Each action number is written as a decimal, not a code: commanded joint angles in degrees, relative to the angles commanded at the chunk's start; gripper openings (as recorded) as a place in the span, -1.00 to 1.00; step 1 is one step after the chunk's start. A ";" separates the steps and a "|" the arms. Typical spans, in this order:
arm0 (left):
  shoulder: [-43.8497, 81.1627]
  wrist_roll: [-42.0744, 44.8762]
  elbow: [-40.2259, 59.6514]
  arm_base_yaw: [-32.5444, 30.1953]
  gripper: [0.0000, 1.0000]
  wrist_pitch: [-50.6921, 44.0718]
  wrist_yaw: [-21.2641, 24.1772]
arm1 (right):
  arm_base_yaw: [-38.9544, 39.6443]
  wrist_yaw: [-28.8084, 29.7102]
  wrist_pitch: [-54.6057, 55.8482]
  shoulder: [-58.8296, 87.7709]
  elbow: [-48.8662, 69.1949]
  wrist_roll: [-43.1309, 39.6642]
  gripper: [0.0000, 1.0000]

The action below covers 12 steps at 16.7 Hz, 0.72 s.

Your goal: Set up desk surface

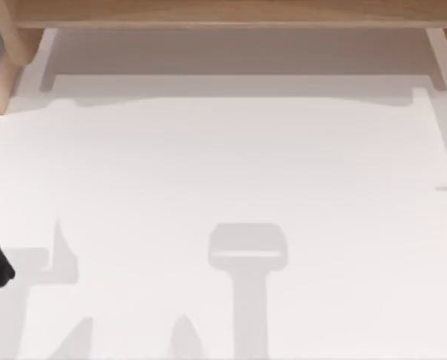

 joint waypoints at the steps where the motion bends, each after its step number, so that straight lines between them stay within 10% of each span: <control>1: 0.00 0.00 0.00 0.00 1.00 0.00 0.00 | -0.23 -0.11 0.23 -0.05 -0.65 -0.20 -1.00; 12: 0.00 0.00 0.00 0.00 1.00 0.00 0.00 | -0.07 -0.19 0.44 -0.76 0.09 -0.10 -1.00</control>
